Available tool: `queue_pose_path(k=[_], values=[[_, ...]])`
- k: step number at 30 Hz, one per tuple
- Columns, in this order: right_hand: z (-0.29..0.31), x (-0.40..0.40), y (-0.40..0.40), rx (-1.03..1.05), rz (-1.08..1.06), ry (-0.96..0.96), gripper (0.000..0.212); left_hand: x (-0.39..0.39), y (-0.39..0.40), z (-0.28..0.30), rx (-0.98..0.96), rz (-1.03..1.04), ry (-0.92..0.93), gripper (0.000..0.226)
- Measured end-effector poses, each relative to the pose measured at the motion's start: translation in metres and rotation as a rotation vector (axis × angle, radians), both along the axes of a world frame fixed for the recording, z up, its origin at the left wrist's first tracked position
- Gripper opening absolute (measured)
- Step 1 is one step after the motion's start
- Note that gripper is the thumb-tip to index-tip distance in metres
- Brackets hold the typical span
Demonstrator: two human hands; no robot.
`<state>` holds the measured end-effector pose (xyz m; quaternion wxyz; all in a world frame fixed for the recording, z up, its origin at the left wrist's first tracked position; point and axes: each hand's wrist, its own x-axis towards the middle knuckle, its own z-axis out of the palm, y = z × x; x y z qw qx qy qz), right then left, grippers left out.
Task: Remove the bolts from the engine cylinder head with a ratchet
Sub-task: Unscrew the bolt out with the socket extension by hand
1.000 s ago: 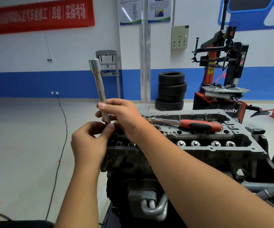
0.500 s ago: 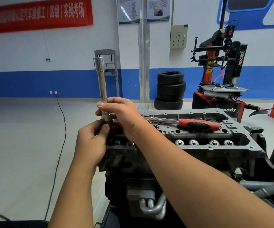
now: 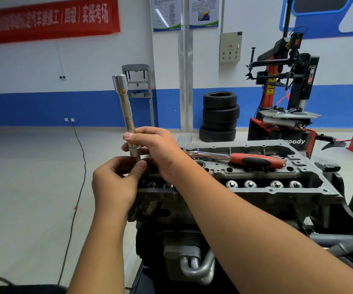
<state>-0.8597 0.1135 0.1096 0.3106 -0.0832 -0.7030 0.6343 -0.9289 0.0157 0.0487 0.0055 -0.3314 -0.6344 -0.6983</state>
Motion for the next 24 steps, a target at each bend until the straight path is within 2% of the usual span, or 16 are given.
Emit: queue_pose_path(k=[3, 7, 11, 14, 16, 18, 22, 24], values=[[0.0004, -0.0006, -0.0015, 0.002, 0.006, 0.003, 0.01, -0.0011, -0.0008, -0.0006, 0.033, -0.022, -0.01, 0.016], [0.0001, -0.0008, -0.0005, -0.016, 0.0, 0.0, 0.011, 0.0, -0.002, 0.0011, -0.001, -0.12, -0.024, 0.033], [-0.0014, -0.0002, 0.0003, 0.007, 0.017, 0.001, 0.012, -0.0017, 0.0002, -0.0013, 0.039, 0.012, -0.021, 0.019], [-0.0016, -0.0002, -0.0003, 0.019, 0.013, 0.012, 0.01, -0.0018, -0.0018, -0.0011, 0.041, -0.067, -0.026, 0.015], [-0.0014, -0.0006, -0.0001, 0.009, 0.012, 0.01, 0.01, -0.0013, -0.0026, 0.0001, 0.015, -0.153, -0.052, 0.028], [-0.0011, -0.0011, 0.0, -0.001, 0.011, -0.002, 0.012, -0.0029, -0.0013, -0.0004, -0.005, -0.135, -0.057, 0.031], [-0.0021, -0.0006, 0.001, 0.01, 0.035, -0.005, 0.011, -0.0029, 0.0009, -0.0026, 0.049, -0.005, -0.027, 0.016], [-0.0024, 0.0001, 0.001, 0.018, 0.041, 0.007, 0.01, -0.0024, 0.0008, -0.0027, 0.054, -0.035, -0.03, 0.011]])
